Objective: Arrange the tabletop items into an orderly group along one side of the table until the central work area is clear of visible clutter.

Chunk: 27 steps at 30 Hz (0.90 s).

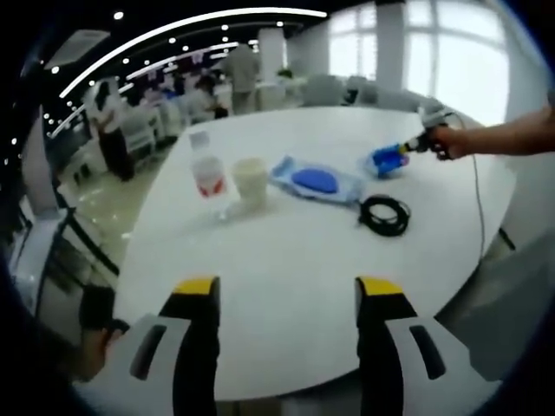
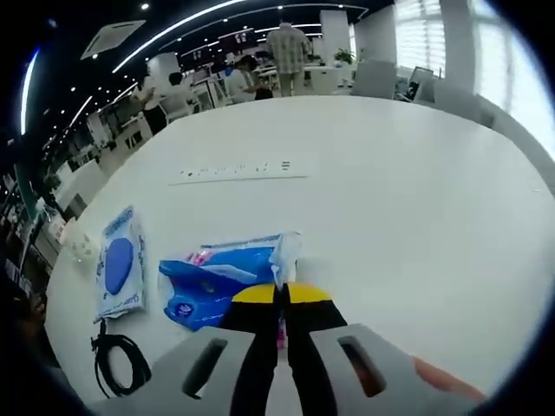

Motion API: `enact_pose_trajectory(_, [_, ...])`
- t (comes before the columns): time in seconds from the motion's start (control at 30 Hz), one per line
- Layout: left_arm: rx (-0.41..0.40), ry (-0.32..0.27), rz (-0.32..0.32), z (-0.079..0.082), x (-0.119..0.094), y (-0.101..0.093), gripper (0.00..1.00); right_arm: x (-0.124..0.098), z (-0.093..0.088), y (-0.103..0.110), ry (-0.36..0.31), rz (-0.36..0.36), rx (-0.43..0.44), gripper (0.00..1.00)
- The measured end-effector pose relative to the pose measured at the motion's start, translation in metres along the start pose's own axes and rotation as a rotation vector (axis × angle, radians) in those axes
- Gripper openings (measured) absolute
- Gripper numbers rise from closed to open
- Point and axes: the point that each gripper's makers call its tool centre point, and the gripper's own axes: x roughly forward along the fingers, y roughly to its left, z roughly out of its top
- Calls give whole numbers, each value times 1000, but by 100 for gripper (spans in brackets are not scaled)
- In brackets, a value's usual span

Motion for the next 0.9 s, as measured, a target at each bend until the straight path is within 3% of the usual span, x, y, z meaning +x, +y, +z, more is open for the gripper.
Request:
enact_pose_trajectory(0.4, [12, 16, 12, -2, 3, 2, 60, 3, -18, 0, 22, 9, 1, 1])
enact_pose_trajectory(0.9, [26, 24, 9, -2, 3, -3, 60, 0, -28, -3, 38, 6, 10, 2])
